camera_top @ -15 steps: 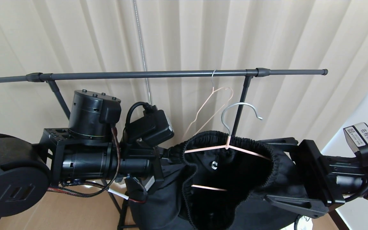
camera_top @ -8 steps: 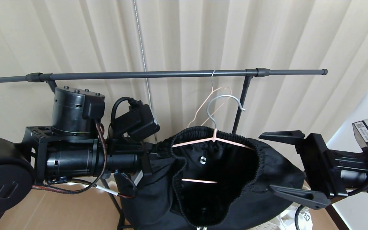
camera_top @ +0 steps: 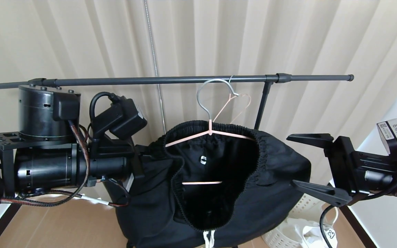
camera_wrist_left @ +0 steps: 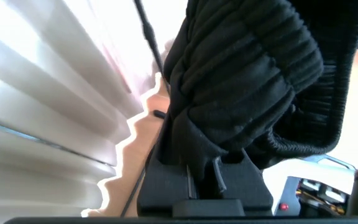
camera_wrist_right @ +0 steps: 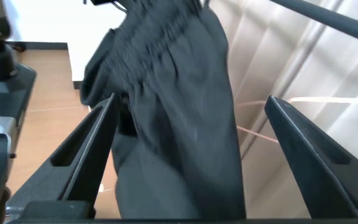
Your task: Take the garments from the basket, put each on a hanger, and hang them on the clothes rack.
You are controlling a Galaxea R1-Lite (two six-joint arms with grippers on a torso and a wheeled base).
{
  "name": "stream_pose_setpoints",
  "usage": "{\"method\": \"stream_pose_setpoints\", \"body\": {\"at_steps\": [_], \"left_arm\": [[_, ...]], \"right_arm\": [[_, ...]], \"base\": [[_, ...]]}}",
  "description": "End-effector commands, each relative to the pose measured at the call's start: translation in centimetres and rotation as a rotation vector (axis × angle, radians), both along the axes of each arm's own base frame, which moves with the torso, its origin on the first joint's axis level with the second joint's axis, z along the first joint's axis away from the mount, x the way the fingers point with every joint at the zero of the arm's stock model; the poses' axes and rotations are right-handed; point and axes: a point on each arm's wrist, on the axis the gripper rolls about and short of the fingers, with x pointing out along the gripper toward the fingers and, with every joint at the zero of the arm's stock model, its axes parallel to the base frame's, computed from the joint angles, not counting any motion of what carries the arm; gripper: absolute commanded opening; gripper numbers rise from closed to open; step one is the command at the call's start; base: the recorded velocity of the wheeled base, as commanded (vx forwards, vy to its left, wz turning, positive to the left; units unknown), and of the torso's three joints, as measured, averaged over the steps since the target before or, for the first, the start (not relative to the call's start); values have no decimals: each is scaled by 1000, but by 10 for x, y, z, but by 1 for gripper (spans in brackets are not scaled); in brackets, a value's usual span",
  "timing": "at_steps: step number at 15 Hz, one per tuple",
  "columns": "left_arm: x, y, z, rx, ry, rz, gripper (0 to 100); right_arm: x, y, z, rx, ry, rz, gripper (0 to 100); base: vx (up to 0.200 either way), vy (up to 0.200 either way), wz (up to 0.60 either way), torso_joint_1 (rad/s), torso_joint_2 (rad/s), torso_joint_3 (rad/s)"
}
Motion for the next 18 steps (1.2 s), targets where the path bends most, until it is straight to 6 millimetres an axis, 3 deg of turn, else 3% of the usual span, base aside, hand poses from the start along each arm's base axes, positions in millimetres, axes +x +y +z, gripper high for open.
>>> {"method": "stream_pose_setpoints", "body": {"at_steps": [1, 6, 18], "left_arm": [[-5, 11, 7, -15, -25, 29, 0], [-15, 22, 21, -64, -44, 68, 0], [-24, 29, 28, -91, -58, 86, 0]], "right_arm": [[8, -4, -7, -4, 28, -17, 100], [25, -6, -26, -11, 84, -33, 100], [51, -11, -55, -23, 167, -68, 100]], "base": [[0, 0, 0, 0, 0, 0], [0, 0, 0, 0, 0, 0], [0, 0, 0, 0, 0, 0]]}}
